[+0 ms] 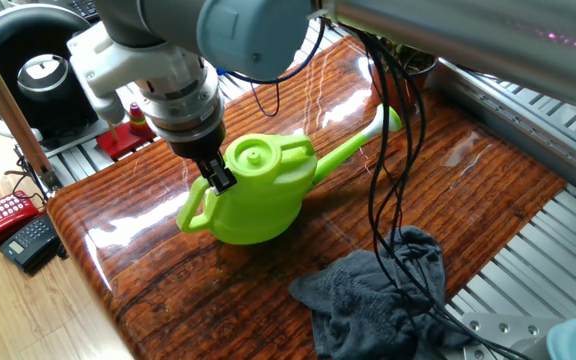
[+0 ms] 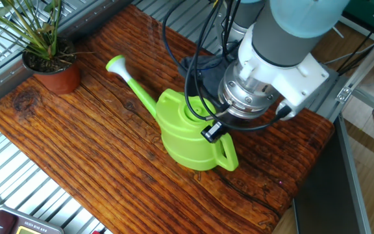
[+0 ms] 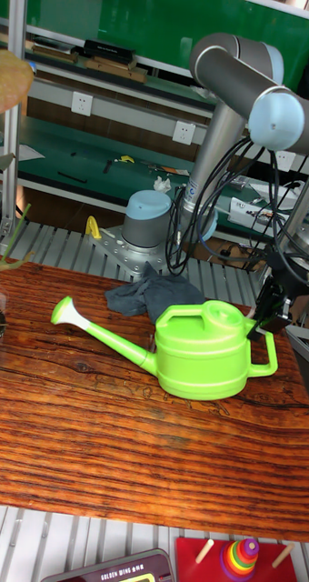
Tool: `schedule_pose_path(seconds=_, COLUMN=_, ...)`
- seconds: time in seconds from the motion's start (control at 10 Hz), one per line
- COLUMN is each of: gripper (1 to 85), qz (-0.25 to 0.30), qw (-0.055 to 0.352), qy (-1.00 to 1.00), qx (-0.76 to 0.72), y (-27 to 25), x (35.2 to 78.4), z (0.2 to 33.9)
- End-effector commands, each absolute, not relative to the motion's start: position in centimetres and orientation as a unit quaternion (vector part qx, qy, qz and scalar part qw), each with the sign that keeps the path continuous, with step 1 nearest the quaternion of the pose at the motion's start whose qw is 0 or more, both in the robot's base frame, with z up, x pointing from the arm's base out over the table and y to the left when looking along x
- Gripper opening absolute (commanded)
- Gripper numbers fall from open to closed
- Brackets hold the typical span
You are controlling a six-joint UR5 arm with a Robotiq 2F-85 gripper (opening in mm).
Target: Water the plant
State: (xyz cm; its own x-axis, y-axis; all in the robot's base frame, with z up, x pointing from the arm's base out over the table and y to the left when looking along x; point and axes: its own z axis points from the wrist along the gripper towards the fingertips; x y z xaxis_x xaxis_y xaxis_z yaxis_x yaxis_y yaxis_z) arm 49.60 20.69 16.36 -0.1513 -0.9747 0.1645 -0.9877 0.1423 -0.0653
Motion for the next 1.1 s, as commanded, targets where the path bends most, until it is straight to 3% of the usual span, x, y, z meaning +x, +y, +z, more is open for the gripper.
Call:
schedule_pose_path(seconds=0.0, gripper=1.0, qz=0.083, qw=0.051, qy=-0.754, qx=0.65, y=20.5, x=49.4, z=16.7)
schedule_pose_path(seconds=0.5, gripper=1.0, qz=0.065, qw=0.033, qy=-0.771, qx=0.633, y=21.3, x=49.2, z=17.4)
schedule_pose_path(seconds=1.0, gripper=1.0, qz=0.052, qw=0.044, qy=-0.766, qx=0.64, y=19.4, x=48.3, z=20.6)
